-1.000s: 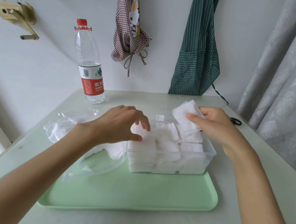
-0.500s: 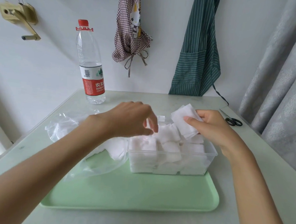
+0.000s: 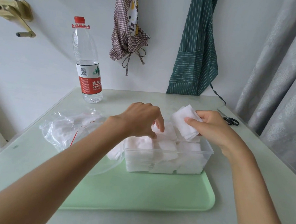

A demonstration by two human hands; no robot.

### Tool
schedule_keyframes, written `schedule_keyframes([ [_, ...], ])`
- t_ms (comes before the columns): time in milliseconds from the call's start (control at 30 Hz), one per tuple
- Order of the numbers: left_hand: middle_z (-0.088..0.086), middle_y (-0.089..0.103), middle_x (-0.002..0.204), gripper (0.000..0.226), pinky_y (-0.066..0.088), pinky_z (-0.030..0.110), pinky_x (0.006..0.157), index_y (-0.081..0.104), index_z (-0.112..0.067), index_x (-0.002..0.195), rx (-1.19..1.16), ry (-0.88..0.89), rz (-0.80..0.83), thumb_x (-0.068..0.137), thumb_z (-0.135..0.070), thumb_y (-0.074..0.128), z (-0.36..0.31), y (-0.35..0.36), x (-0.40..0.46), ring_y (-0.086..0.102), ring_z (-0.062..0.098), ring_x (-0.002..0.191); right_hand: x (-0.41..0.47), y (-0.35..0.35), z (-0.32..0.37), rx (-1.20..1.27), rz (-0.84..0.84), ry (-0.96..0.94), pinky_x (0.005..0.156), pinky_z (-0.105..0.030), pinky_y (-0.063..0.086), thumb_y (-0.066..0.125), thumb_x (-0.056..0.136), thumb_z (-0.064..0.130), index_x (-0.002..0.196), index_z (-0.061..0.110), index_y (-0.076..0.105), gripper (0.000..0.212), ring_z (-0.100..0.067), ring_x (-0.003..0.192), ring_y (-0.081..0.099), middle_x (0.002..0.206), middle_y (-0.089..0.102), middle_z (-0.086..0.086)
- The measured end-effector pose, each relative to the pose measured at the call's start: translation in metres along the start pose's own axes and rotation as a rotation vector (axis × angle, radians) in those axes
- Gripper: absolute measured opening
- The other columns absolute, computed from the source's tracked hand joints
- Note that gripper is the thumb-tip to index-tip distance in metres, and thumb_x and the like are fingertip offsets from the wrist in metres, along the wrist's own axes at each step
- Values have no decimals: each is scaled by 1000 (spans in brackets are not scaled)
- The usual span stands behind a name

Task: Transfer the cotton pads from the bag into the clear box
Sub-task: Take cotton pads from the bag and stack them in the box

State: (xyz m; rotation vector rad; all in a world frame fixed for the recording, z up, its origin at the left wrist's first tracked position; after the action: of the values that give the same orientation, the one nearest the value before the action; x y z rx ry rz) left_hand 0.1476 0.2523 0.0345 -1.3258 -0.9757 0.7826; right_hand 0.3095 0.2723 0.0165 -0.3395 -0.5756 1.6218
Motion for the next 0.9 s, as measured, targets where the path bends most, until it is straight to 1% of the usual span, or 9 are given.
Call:
schedule_keyframes([
  [67,-13,64,105,27,34,24,74,66,-40,109,56,23,14,82,-34,69,-2,7,2,57,13,97,-1,1,0,5,6,11,76,-39,49,58,88,21,96,-5,64,28,-19,76,55,100,64,-27],
  [200,-11,63,123,32,34,27,98,63,-39,116,34,12,109,89,-23,54,0,18,1,56,14,110,-4,0,-1,27,49,44,93,-48,47,58,89,20,95,2,68,21,-21,82,62,99,68,-20],
  [300,-6,63,124,31,41,29,98,64,-28,117,-424,-104,29,94,-21,45,11,2,-2,58,14,111,-9,2,2,84,123,73,94,-42,50,58,91,19,99,8,70,18,-24,96,67,103,70,-15],
  [400,-6,65,114,32,46,18,80,60,-22,118,-830,-145,42,93,-41,51,7,-9,-3,60,7,104,-15,13,7,119,253,77,87,-32,53,59,91,20,102,14,70,17,-19,93,69,100,73,-8],
  [533,-10,66,93,32,48,9,73,66,-16,112,-678,-104,60,85,-32,67,1,-11,-1,61,-8,81,-19,26,11,83,359,83,74,-20,52,61,90,21,100,15,70,15,-10,81,66,90,72,-2],
  [600,-7,69,84,23,47,8,72,70,-11,101,-659,-126,37,83,-25,71,6,-7,-4,61,-7,69,-20,27,9,110,377,99,74,-20,54,65,88,18,101,14,69,15,-12,84,69,92,73,-4],
  [700,-3,72,75,8,48,22,77,70,-20,80,-629,-228,55,81,-27,72,13,4,-11,63,8,72,-18,21,2,180,333,143,76,-22,55,71,81,8,107,14,64,28,-17,87,69,95,73,-9],
  [767,-7,71,73,13,48,24,79,67,-28,67,-581,-291,44,78,-31,73,18,10,-15,63,9,76,-15,20,-1,215,269,171,73,-22,55,73,78,4,106,10,62,31,-17,78,67,95,72,-12],
  [900,-15,70,84,6,50,33,90,73,-33,76,-452,-386,65,73,-38,74,23,19,-20,64,13,93,-13,23,-8,157,189,228,65,-22,57,79,72,5,89,9,57,29,-12,57,62,74,63,-7],
])
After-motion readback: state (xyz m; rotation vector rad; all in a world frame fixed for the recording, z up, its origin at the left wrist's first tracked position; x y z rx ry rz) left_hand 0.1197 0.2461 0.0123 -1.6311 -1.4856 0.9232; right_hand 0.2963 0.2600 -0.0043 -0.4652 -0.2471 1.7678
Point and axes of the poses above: each hand's wrist, its own x-axis towards the middle knuckle, its own y-axis out of the palm, z = x × y, the point moved 6 cm from there along x, towards the middle knuckle
